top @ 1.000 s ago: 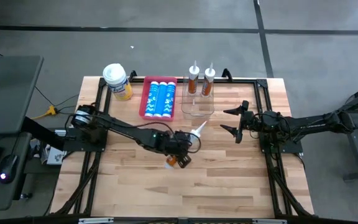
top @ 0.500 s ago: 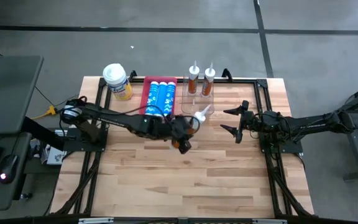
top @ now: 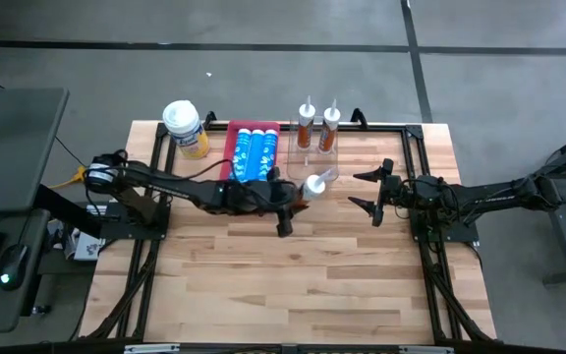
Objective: Sort silicone sealant tubes
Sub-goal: Put the orange silicone sealant into the transparent bin, then return to Home Position
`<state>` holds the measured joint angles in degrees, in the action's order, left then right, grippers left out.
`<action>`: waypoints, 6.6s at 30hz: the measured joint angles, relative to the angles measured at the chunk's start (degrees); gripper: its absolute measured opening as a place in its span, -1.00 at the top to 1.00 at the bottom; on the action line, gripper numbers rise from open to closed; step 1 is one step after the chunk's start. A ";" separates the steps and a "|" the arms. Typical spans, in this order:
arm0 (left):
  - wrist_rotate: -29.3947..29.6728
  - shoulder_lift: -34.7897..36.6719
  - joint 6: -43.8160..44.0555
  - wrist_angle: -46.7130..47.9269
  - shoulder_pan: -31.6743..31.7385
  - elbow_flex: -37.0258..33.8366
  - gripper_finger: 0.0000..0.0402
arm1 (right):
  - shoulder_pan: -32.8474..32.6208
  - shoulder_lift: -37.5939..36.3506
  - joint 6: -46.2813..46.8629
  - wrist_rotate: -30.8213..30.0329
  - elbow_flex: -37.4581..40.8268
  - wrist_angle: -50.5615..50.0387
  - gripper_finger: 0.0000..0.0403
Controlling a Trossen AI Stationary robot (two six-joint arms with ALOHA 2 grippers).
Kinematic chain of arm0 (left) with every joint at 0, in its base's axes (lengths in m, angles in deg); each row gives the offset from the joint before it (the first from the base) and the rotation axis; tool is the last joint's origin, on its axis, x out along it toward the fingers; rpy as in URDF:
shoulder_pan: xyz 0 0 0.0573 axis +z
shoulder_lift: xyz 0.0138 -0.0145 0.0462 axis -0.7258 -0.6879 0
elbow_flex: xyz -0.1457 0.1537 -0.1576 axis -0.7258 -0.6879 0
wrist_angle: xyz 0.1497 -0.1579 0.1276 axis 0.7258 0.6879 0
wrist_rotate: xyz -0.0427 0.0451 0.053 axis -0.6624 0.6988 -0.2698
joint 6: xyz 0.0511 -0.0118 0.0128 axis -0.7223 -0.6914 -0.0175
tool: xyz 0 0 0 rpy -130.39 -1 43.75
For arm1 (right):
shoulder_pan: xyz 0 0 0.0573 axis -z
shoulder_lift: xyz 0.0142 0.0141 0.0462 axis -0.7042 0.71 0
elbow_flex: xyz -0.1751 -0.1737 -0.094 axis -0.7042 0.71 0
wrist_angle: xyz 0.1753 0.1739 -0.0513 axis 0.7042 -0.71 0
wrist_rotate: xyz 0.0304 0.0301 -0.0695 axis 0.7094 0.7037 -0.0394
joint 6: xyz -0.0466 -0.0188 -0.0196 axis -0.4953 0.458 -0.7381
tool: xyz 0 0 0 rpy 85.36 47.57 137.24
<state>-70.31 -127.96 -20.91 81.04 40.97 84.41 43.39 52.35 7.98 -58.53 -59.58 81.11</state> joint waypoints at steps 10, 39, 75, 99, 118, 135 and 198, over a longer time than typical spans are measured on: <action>10.26 0.42 -2.13 -21.79 0.41 -9.16 0.15 | -0.01 0.00 -0.02 0.01 0.00 -0.07 -0.59; 23.54 -20.51 -1.62 -29.96 12.78 10.45 0.15 | -0.01 0.00 0.00 0.01 0.00 0.02 -0.59; 26.91 -30.94 11.71 -24.98 13.44 14.10 0.16 | -0.01 -0.02 -0.02 0.01 0.00 0.04 -0.59; 24.66 -34.09 11.53 -25.04 13.44 14.49 0.12 | -0.01 -0.02 0.00 0.01 0.00 0.04 -0.59; 26.15 -34.07 10.85 -24.46 12.58 14.49 -0.70 | -0.01 0.00 -0.02 0.01 0.00 0.04 -0.59; 27.35 -34.05 4.25 -25.83 11.15 14.49 -0.71 | -0.01 0.00 -0.02 0.01 0.00 0.04 -0.59; -27.35 -8.15 -10.72 2.65 9.70 18.02 -0.71 | 0.01 0.00 0.00 0.01 0.00 0.06 -0.59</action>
<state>-97.66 -136.10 -31.63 83.68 50.67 102.43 43.40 52.35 7.98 -58.52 -59.58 81.17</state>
